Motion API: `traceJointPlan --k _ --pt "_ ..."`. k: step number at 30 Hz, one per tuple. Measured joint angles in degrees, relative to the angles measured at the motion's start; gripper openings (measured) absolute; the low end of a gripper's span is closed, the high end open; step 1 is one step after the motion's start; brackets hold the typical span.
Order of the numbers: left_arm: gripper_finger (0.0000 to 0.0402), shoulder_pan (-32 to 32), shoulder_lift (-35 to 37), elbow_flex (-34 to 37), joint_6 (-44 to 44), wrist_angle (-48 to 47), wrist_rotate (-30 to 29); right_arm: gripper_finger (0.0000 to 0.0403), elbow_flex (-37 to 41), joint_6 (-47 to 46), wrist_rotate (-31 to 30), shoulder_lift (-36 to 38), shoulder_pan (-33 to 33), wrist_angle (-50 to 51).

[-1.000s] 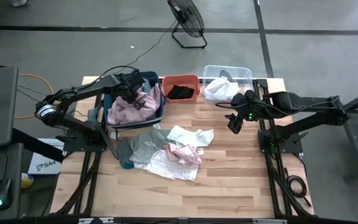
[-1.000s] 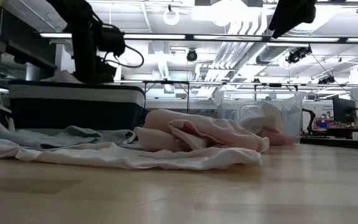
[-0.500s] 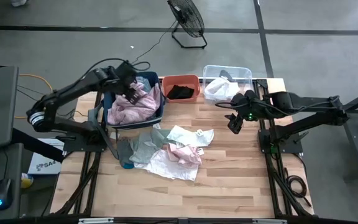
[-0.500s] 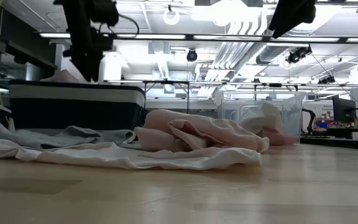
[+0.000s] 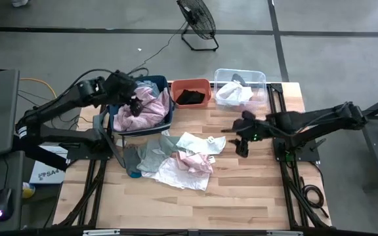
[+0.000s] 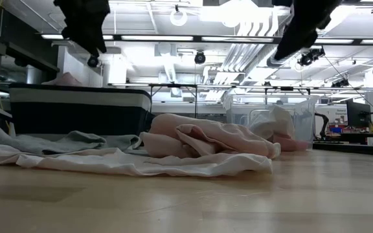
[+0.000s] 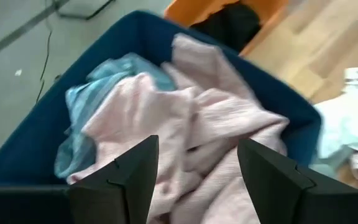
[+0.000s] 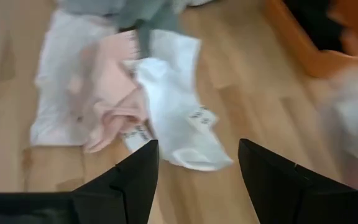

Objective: Pick & Place Cloths
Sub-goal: Put the white sock into the orange bin

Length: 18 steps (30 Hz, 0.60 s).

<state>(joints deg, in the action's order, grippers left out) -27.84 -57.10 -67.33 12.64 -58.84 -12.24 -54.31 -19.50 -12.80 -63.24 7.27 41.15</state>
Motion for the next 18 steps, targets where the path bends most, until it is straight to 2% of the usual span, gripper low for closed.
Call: traceJointPlan --k 5,12,18 --pt "0.0213 8.08 1.58 2.99 2.83 2.89 -3.57 0.0212 8.34 4.79 2.78 0.00 2.45 -13.71" --pt "0.0213 17.56 1.66 6.17 7.28 6.87 -8.52 0.0212 16.27 4.45 -2.22 0.00 3.12 -22.25" --pt "0.0213 22.81 1.66 7.60 9.36 9.53 -11.81 0.0212 24.55 5.74 -1.79 -0.72 3.12 -33.46"
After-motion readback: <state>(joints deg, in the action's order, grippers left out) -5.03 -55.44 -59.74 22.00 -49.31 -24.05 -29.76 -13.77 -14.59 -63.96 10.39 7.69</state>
